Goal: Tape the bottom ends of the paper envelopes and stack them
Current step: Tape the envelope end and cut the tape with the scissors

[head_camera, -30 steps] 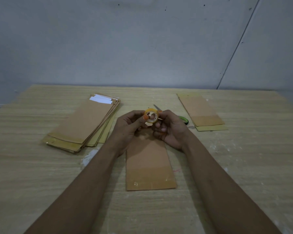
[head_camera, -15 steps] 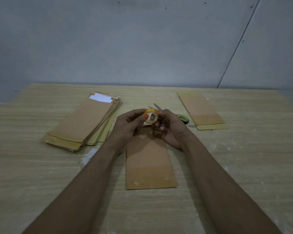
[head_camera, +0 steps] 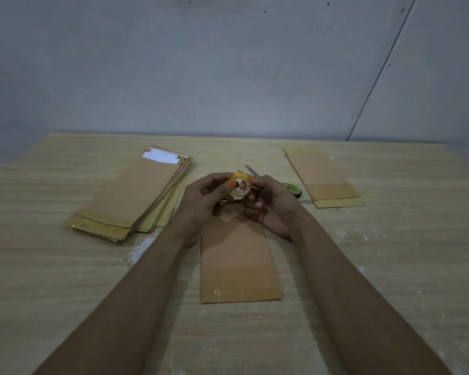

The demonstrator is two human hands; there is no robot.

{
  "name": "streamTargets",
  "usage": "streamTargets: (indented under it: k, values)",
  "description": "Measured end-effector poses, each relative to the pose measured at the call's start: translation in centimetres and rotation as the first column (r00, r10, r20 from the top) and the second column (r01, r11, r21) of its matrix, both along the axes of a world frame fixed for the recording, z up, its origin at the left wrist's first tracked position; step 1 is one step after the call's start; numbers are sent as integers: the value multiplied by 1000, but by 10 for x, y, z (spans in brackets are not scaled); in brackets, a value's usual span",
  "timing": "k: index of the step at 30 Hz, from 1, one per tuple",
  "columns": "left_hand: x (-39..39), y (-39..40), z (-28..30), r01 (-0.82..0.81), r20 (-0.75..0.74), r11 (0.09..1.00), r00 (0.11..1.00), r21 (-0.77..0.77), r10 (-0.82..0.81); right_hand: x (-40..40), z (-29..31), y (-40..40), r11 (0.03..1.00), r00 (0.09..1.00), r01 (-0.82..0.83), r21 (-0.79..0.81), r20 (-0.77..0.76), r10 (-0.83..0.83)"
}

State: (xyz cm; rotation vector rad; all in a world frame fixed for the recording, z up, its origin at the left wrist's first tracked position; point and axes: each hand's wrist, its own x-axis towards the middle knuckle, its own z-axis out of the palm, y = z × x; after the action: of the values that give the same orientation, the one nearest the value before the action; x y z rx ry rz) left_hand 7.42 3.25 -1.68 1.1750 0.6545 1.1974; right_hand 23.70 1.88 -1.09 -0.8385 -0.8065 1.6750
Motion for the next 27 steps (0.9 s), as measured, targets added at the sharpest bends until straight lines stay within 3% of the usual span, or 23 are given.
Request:
streamTargets:
  k: [27]
  values:
    - [0,-2,1,3,-14,1000,1000,15,-3,-5,4,-3,998,994,65,-9,93,-64]
